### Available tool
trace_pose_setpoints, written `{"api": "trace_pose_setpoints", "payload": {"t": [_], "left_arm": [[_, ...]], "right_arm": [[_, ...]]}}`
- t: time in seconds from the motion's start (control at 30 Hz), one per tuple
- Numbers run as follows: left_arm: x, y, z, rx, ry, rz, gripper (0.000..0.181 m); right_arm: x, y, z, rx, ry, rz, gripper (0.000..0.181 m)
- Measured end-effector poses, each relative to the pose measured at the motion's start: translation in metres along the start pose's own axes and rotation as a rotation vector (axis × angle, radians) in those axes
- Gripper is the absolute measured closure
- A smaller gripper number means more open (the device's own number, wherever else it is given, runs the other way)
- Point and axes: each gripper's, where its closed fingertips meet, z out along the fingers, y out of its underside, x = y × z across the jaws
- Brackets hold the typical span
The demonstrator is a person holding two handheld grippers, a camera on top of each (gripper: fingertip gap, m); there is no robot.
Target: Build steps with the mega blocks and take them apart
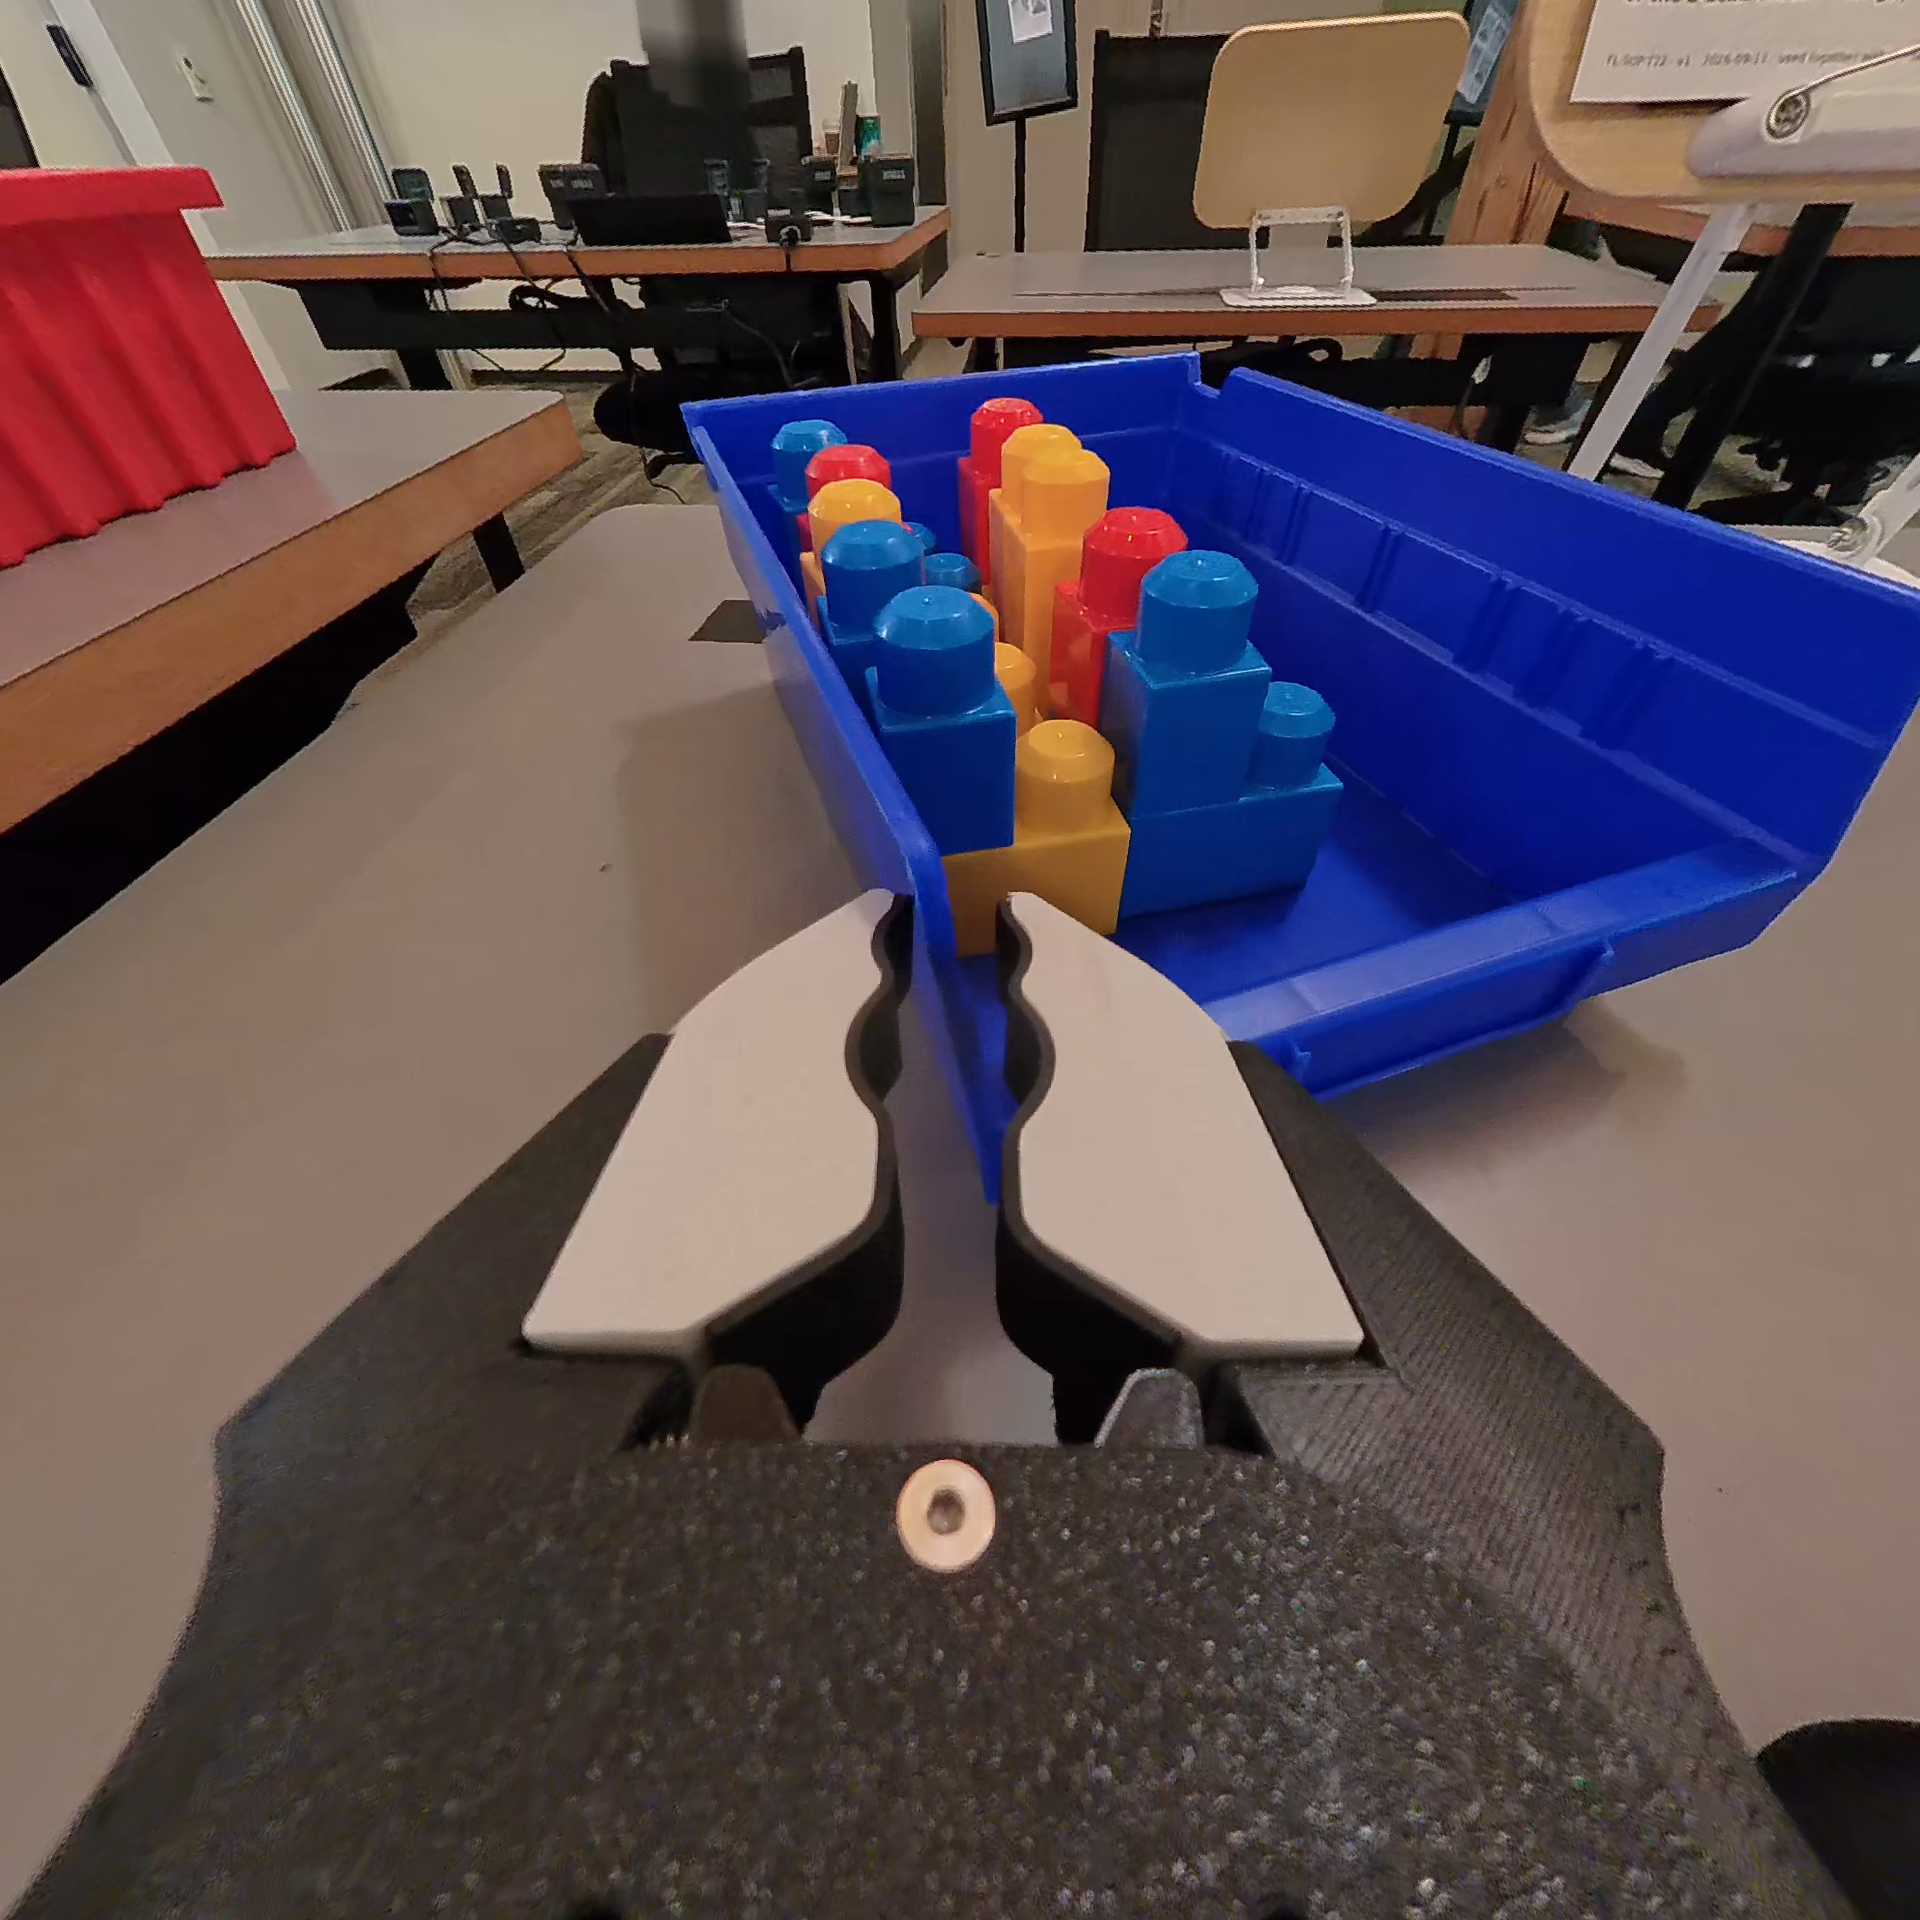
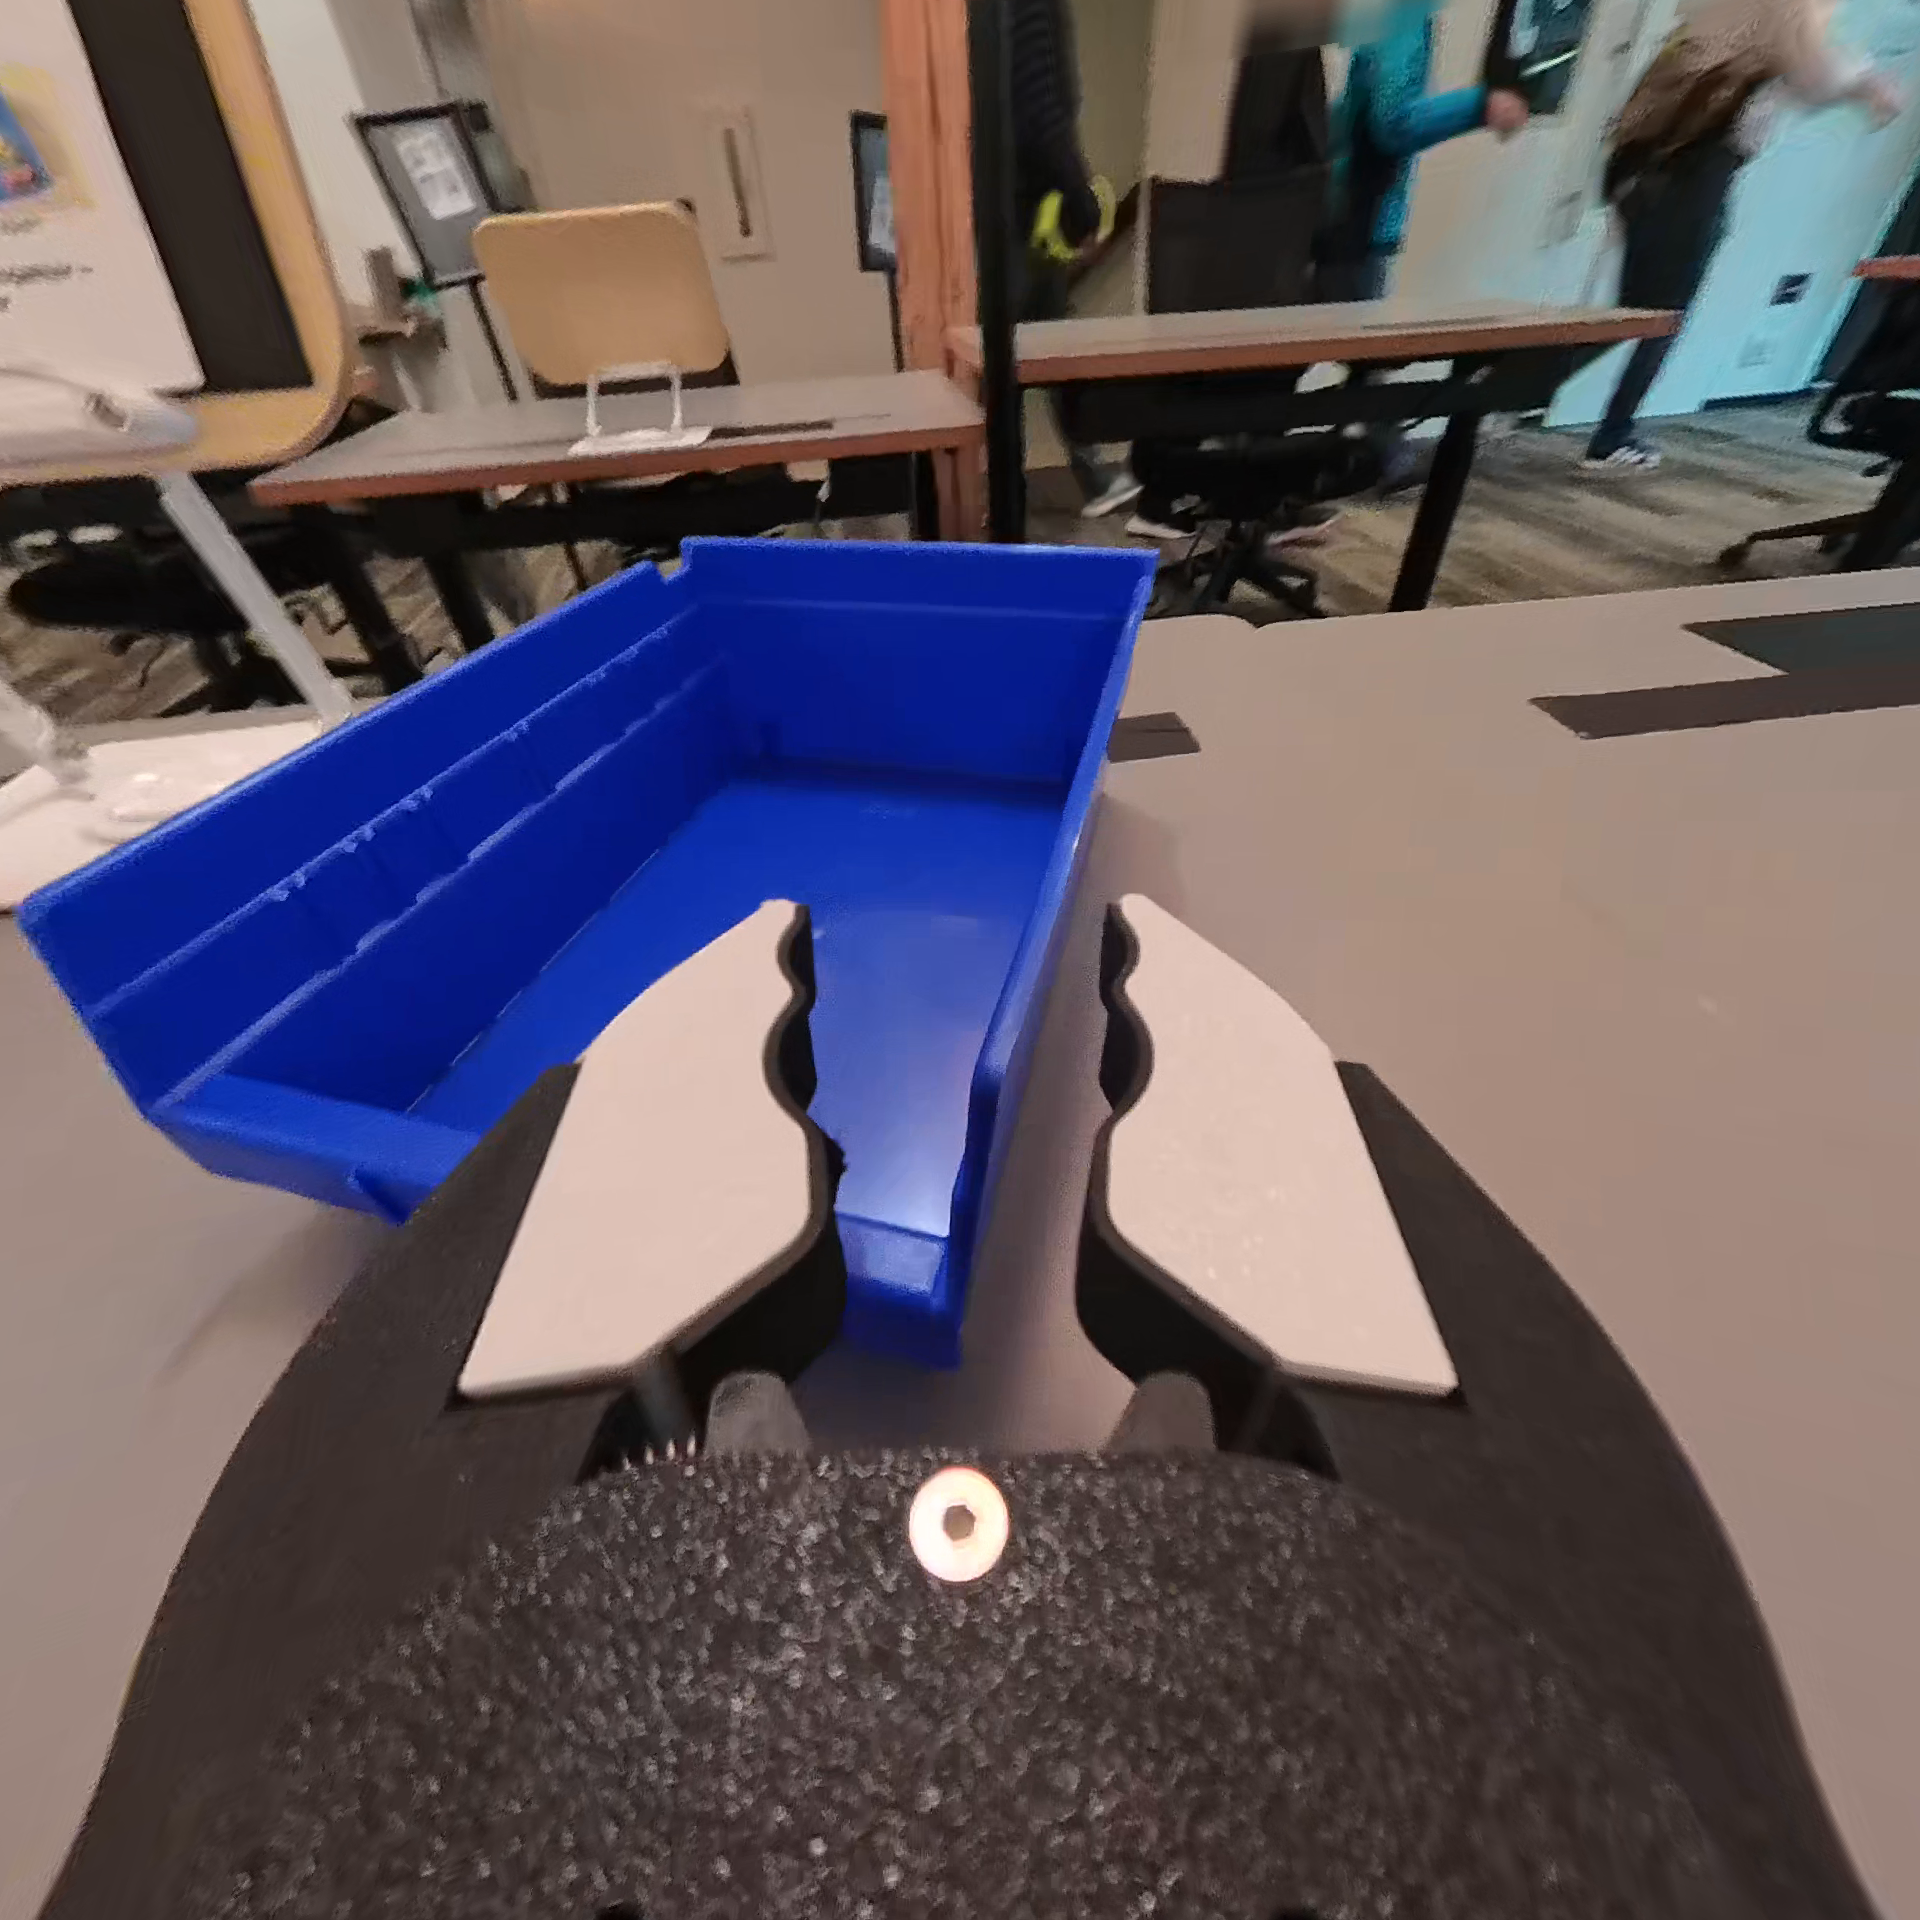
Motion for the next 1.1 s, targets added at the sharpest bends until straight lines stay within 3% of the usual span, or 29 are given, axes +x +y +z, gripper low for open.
{"api": "trace_pose_setpoints", "payload": {"t": [0.1, 0.17, 0.3, 0.43, 0.63, 0.93, 1.0, 1.1], "left_arm": [[0.000, 0.000, 0.000, -0.001, -0.002, 0.002, 0.167], [-0.002, 0.000, 0.000, -0.004, -0.013, 0.006, 0.172], [-0.002, 0.001, 0.000, -0.023, -0.013, 0.004, 0.172], [-0.004, 0.002, -0.001, -0.034, -0.024, 0.002, 0.172], [-0.007, 0.003, -0.006, -0.028, -0.019, -0.022, 0.173], [-0.009, 0.005, -0.015, -0.041, 0.003, -0.031, 0.173], [-0.011, 0.006, -0.019, -0.040, -0.002, -0.037, 0.173], [-0.013, 0.008, -0.025, -0.034, -0.030, -0.030, 0.174]], "right_arm": [[-0.004, 0.014, 0.000, -0.100, -0.068, -0.031, 0.127], [-0.008, 0.024, -0.002, -0.153, -0.102, -0.060, 0.141], [-0.003, 0.026, -0.002, -0.161, -0.040, -0.095, 0.170], [-0.008, 0.025, 0.008, -0.164, 0.003, -0.125, 0.172], [-0.035, 0.025, 0.015, -0.114, -0.065, -0.119, 0.160], [-0.020, 0.001, -0.003, 0.013, -0.190, 0.023, 0.117], [-0.023, -0.001, -0.005, 0.024, -0.238, 0.066, 0.118], [-0.027, 0.008, -0.004, -0.021, -0.270, 0.065, 0.136]]}}
